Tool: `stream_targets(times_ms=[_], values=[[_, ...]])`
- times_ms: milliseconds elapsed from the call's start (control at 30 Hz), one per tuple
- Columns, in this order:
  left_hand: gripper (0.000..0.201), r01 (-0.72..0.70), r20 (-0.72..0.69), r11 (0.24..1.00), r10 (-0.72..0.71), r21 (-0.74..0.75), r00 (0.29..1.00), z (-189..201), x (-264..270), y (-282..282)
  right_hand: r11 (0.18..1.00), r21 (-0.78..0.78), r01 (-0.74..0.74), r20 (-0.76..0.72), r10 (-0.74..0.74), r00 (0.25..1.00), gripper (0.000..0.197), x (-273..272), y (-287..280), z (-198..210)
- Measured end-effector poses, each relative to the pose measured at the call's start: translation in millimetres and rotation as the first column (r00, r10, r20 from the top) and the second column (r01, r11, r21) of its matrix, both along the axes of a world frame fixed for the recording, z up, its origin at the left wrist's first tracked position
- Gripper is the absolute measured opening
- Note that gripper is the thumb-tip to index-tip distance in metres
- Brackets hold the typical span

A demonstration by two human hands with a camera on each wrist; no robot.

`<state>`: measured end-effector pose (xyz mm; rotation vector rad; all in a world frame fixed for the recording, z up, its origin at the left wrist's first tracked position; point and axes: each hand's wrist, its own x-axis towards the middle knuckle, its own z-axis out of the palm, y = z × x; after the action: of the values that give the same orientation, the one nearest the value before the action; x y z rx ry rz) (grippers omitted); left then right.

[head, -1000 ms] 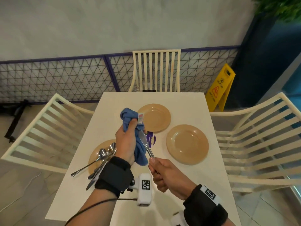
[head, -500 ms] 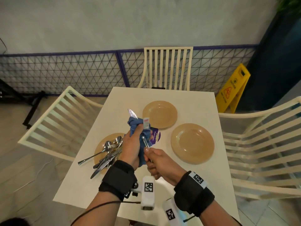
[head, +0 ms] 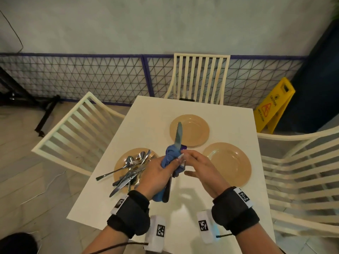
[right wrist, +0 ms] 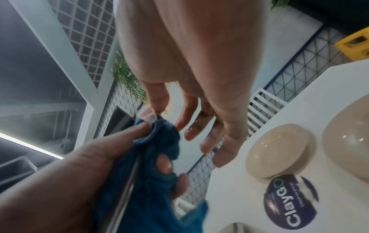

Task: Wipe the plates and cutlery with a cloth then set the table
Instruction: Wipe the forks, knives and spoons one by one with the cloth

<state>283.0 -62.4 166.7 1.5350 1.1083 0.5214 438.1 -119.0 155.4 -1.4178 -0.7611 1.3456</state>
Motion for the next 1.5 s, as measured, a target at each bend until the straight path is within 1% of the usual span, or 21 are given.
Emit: stream_targets(times_ms=[33,100,167,233,333,433,533,600,667,767,800,933,967,1067,1133,1233,1300,1333,1367,1433,1500], values=[[0.038,0.02,0.005,1.0,-0.02,-0.005,1.0,0,-1,1,0.999,0.036,-0.004,-0.039,0.005,0.999,0.028,-5,6,3],[0.035,0.066,-0.009,0.997,-0.066,-0.037,0.998,-1,-2,2,0.998,0.063,0.031,-0.106,-0.024,0.994,0.03,-13,18,7],[0.029,0.097,-0.004,0.99,-0.097,-0.102,0.995,-4,-4,3,0.993,0.063,0.098,-0.112,-0.091,0.99,0.026,-16,30,10],[0.022,0.096,0.043,0.979,-0.09,-0.177,0.995,-7,-10,5,0.992,0.064,0.108,-0.084,-0.102,0.991,0.026,-18,39,12],[0.02,0.14,-0.002,0.98,-0.141,-0.144,0.99,-14,-28,12,0.993,0.041,0.112,-0.059,-0.11,0.992,0.034,-19,50,14],[0.026,0.2,-0.007,0.968,-0.204,-0.154,0.979,-17,-45,22,0.978,0.004,0.206,-0.108,-0.205,0.973,0.033,-17,61,15],[0.026,0.191,-0.02,0.971,-0.196,-0.145,0.98,-16,-49,36,0.974,-0.005,0.226,-0.13,-0.225,0.966,0.033,-32,70,14],[0.023,0.167,0.011,0.978,-0.167,-0.125,0.986,-16,-48,39,0.981,0.0,0.195,-0.076,-0.194,0.978,0.034,-42,78,15],[0.021,0.176,0.04,0.974,-0.172,-0.143,0.984,-15,-50,38,0.974,0.002,0.228,-0.058,-0.228,0.972,0.032,-35,86,17],[0.025,0.248,0.003,0.958,-0.251,-0.144,0.968,-15,-60,41,0.929,-0.012,0.369,-0.203,-0.364,0.909,0.026,-15,94,18],[0.026,0.258,0.01,0.955,-0.259,-0.147,0.966,-15,-63,45,0.923,-0.016,0.385,-0.223,-0.378,0.898,0.027,-16,94,16],[0.023,0.189,0.035,0.97,-0.186,-0.152,0.982,-11,-56,55,0.967,-0.042,0.251,-0.156,-0.255,0.954,0.035,-44,94,8],[0.023,0.193,0.054,0.969,-0.187,-0.156,0.981,-10,-53,55,0.967,-0.044,0.253,-0.141,-0.257,0.956,0.035,-43,96,10],[0.022,0.266,0.064,0.949,-0.259,-0.168,0.964,-12,-55,54,0.92,-0.042,0.389,-0.169,-0.39,0.905,0.03,-21,101,24],[0.027,0.31,0.056,0.936,-0.305,-0.167,0.951,-15,-58,58,0.89,-0.036,0.455,-0.183,-0.453,0.873,0.029,-9,99,25],[0.031,0.289,0.015,0.95,-0.289,-0.121,0.957,-14,-50,60,0.911,-0.056,0.408,-0.183,-0.411,0.893,0.031,-16,89,13],[0.029,0.287,0.062,0.947,-0.281,-0.142,0.958,-13,-43,54,0.92,-0.074,0.385,-0.205,-0.392,0.897,0.031,-21,83,9],[0.026,0.299,0.067,0.942,-0.292,-0.154,0.954,-13,-41,50,0.912,-0.077,0.403,-0.212,-0.41,0.887,0.03,-17,80,9],[0.025,0.321,0.057,0.931,-0.316,-0.171,0.947,-14,-41,47,0.893,-0.078,0.442,-0.221,-0.448,0.866,0.03,-9,77,9],[0.029,0.371,0.038,0.897,-0.373,-0.24,0.927,-20,-48,40,0.839,-0.086,0.537,-0.245,-0.541,0.805,0.029,11,71,4],[0.028,0.397,-0.007,0.869,-0.418,-0.294,0.909,-27,-58,36,0.804,-0.095,0.586,-0.224,-0.591,0.775,0.028,29,64,-6]])
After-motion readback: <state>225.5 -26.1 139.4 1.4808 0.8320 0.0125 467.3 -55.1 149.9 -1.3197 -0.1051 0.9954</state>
